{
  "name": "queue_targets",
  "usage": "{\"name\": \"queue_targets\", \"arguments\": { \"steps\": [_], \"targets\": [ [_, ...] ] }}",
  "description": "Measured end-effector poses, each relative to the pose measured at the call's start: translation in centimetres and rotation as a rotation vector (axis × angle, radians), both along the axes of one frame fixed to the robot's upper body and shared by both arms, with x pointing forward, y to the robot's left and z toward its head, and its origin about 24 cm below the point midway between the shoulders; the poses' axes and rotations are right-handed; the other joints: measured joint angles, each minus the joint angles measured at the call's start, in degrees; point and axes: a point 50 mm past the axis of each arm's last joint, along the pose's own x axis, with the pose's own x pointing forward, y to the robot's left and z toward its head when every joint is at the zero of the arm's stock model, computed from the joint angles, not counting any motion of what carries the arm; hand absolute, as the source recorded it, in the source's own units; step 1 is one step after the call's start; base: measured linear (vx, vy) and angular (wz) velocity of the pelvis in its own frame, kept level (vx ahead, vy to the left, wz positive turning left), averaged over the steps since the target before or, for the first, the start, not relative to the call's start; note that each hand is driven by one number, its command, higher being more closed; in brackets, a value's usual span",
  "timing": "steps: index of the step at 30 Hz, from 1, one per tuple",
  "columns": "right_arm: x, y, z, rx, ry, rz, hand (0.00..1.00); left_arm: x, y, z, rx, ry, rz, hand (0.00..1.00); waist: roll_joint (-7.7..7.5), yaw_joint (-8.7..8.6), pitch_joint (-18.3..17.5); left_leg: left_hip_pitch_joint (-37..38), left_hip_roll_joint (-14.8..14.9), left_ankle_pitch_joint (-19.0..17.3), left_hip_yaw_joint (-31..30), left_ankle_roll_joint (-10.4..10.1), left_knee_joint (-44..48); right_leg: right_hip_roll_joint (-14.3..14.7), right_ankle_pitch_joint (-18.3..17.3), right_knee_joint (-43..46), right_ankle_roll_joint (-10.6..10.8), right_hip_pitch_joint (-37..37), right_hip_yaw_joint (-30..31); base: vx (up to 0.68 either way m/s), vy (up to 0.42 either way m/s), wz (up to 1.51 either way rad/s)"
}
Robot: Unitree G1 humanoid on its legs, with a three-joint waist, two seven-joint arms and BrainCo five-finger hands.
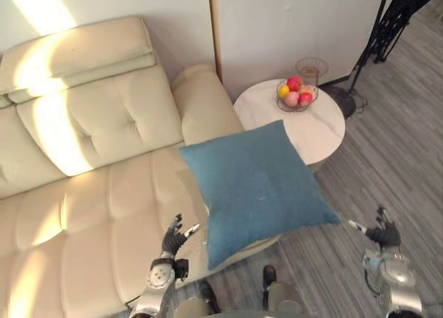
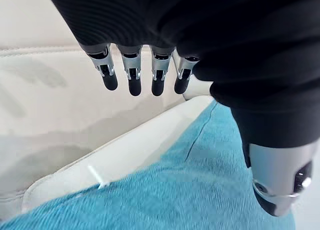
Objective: Pick up cushions and gather them together orderly.
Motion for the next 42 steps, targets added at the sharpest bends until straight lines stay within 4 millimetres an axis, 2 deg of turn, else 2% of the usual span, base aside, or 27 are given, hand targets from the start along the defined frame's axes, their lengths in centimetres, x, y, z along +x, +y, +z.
{"name": "queue_targets", "arguments": {
  "steps": [2,4,8,9,10,15,20,24,27,30,35,37,40,42],
  "targets": [
    [2.1,1.0,0.8,-0.015,-0.017,0.065,0.0,1.3,-0.9,0.9,-0.004,-0.044,-0.038,0.0,0.24,0.37,1.12,-1.79,-0.02,0.27,-0.12,-0.04,-0.09,-0.02,0.28,0.53,0.05,-2.24,0.06,-0.21,-0.026,0.02],
    [4.5,2.7,1.6,-0.025,-0.032,0.142,0.0,3.8,-2.5,2.8,-0.019,-0.131,-0.089,0.0,0.31,1.39,3.13,-5.02,-0.02,1.16,-0.61,-0.14,-0.3,-0.05,0.93,0.92,-0.26,-5.35,0.01,-0.24,-0.033,0.08],
    [8.2,5.3,3.9,-0.047,-0.089,0.244,0.0,7.4,-4.9,6.3,-0.051,-0.266,-0.124,0.0,0.35,1.46,6.16,-8.67,-0.88,2.88,-0.65,-0.35,-2.28,-0.5,3.31,0.31,-0.4,-9.54,0.21,-0.13,0.004,0.05],
    [9.1,5.8,4.4,-0.049,-0.101,0.252,0.0,8.2,-5.4,7.2,-0.048,-0.298,-0.134,1.0,0.51,1.58,6.96,-8.94,-1.04,3.81,-0.6,-0.15,-3.06,-0.55,3.89,-0.16,-0.34,-10.04,0.18,-0.07,0.02,-0.03],
    [10.1,6.6,5.0,-0.044,-0.117,0.259,1.0,9.3,-5.8,8.3,-0.044,-0.332,-0.136,1.0,0.56,1.57,7.79,-9.76,-1.13,4.2,-0.55,-0.31,-3.23,-0.6,4.99,-0.85,-0.56,-10.58,0.18,-0.05,0.015,-0.06],
    [13.3,9.4,8.2,-0.042,-0.202,0.309,1.0,13.5,-6.3,12.5,-0.014,-0.438,-0.081,1.0,0.74,1.82,10.29,-11.8,-1.25,7.36,-0.54,1.21,-4.84,-0.01,8.48,-3.33,-1.54,-12.33,0.12,-0.02,0.001,-0.04],
    [13.8,10.6,10.0,-0.066,-0.266,0.352,1.0,14.4,-6.0,14.3,-0.03,-0.498,-0.029,1.0,0.78,2.03,10.51,-12.03,-1.01,7.41,-0.72,1.21,-4.76,0.29,8.63,-3.61,-1.69,-12.35,0.05,0.02,-0.004,0.0],
    [13.2,12.0,11.6,-0.077,-0.364,0.418,1.0,14.1,-5.5,15.8,-0.037,-0.575,-0.021,1.0,0.78,1.86,10.51,-12.12,-0.64,7.42,-1.31,1.21,-4.73,0.75,8.82,-4.46,-1.95,-11.81,-0.37,0.05,-0.012,0.03],
    [11.4,12.6,11.2,-0.066,-0.397,0.456,1.0,13.0,-5.0,15.9,-0.052,-0.611,-0.013,1.0,0.78,1.41,10.5,-10.86,-0.35,7.4,-2.5,1.2,-4.63,1.03,8.75,-5.69,-1.99,-9.27,-1.62,0.08,-0.004,0.15],
    [8.9,13.9,10.3,-0.015,-0.436,0.497,1.0,10.7,-3.9,14.4,-0.054,-0.595,0.002,1.0,0.79,1.53,10.45,-8.77,-0.35,7.16,-2.88,0.96,-4.82,1.17,8.41,-6.84,-1.95,-6.52,-1.9,0.1,0.011,0.07],
    [6.0,15.6,9.3,0.082,-0.476,0.524,1.0,7.6,-2.6,12.2,-0.053,-0.54,0.015,1.0,0.75,1.56,10.24,-5.72,-0.37,6.25,-3.57,0.54,-4.92,1.33,8.17,-8.52,-1.78,-2.27,-2.71,0.07,0.015,0.08],
    [4.3,16.1,8.7,0.124,-0.475,0.537,1.0,5.5,-2.1,11.2,-0.067,-0.511,0.02,1.0,0.74,2.45,7.01,-5.23,-0.49,6.05,-3.34,0.71,-5.37,1.31,7.9,-8.94,-1.41,-1.8,-2.69,0.07,0.017,-0.01],
    [3.0,17.0,7.7,0.171,-0.455,0.55,1.0,3.0,-1.6,10.1,-0.081,-0.47,0.038,1.0,0.39,3.13,4.27,-1.95,-0.9,6.13,-2.11,0.88,-6.99,1.18,7.71,-9.03,-1.13,0.2,-1.7,0.09,0.032,-0.12],
    [2.6,17.9,7.9,0.195,-0.468,0.571,1.0,2.1,-1.1,9.9,-0.079,-0.46,0.063,1.0,-0.08,3.46,3.26,-1.11,-1.02,5.75,-0.5,1.27,-6.78,1.04,7.74,-8.59,-1.03,0.12,-0.19,0.02,0.043,-0.32]
  ]
}}
